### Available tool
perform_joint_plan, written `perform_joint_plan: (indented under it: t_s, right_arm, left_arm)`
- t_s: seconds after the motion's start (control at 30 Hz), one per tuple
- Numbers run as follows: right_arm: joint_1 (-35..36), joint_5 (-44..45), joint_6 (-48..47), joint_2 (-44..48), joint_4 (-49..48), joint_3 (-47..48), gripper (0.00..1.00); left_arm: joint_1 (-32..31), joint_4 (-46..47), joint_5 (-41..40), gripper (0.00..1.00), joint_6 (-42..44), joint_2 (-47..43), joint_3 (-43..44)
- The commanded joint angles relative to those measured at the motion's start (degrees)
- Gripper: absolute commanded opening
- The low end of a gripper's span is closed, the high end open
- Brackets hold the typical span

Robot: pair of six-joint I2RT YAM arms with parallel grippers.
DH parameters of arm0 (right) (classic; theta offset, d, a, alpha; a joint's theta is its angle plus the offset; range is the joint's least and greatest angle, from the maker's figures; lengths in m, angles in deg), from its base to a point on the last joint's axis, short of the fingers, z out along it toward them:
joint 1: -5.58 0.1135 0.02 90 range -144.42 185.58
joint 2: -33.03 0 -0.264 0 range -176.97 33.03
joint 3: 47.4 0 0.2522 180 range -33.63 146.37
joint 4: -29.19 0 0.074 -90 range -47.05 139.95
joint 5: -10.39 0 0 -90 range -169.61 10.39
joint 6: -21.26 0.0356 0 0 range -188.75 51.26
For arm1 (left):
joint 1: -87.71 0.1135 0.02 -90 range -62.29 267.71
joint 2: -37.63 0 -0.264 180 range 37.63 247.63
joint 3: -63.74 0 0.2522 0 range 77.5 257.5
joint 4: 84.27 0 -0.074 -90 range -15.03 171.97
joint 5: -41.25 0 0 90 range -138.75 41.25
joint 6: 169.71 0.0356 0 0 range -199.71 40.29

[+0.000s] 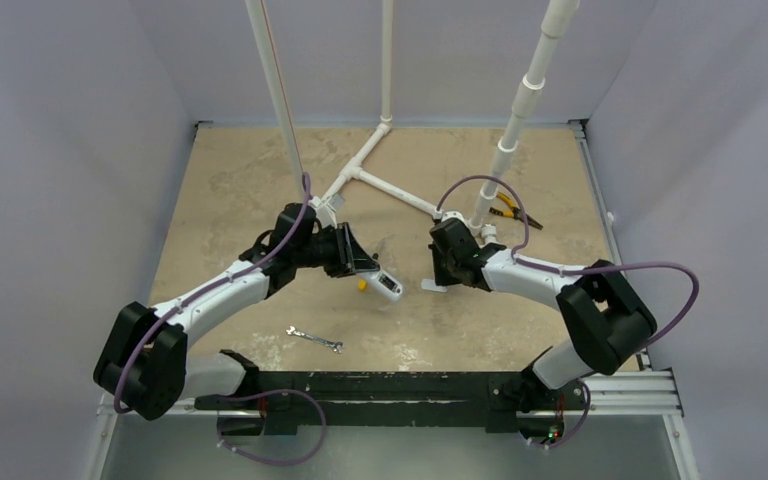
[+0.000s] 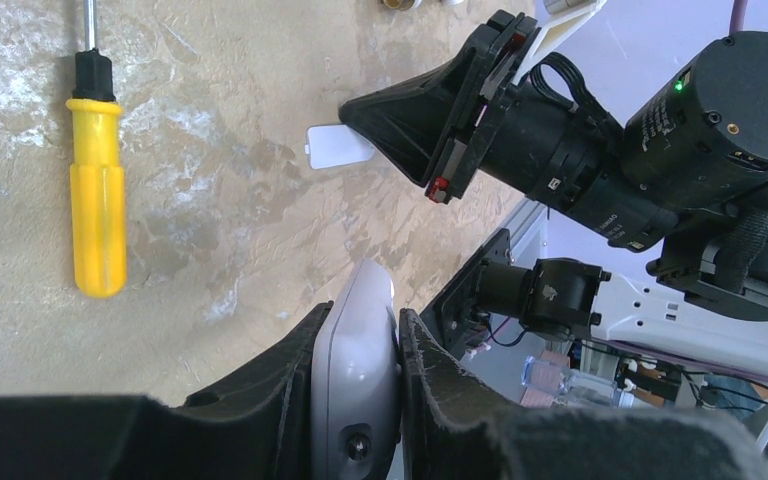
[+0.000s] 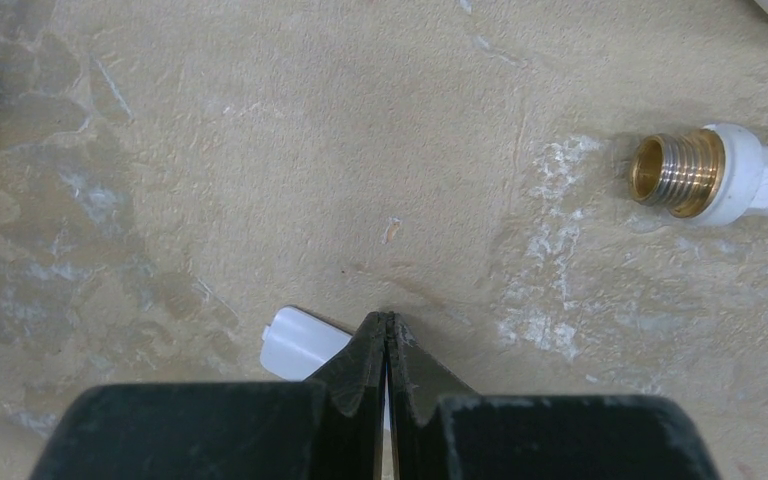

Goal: Load the batteries into the remote control

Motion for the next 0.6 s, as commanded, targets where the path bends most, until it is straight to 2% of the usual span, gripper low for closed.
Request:
perform_joint_plan:
  t_s: [0.0, 0.17, 0.57]
  right_arm:
    - [-0.2, -1.1, -0.8, 0.6, 3.2, 1.6, 0.00]
    - [-0.3, -2.7, -0.9, 4.0, 5.8, -0.3, 0.00]
    - [0.4, -10.6, -2.4, 5.6, 2.6, -2.7, 0.00]
  left_arm:
    - [0.4, 1.6, 0.3, 0.00, 0.9, -1.5, 0.7]
    - [0.5, 1.6, 0.3, 0.00, 0.8, -1.7, 0.4]
    - [0.4, 1.7, 0.6, 0.00, 0.7, -1.7, 0.3]
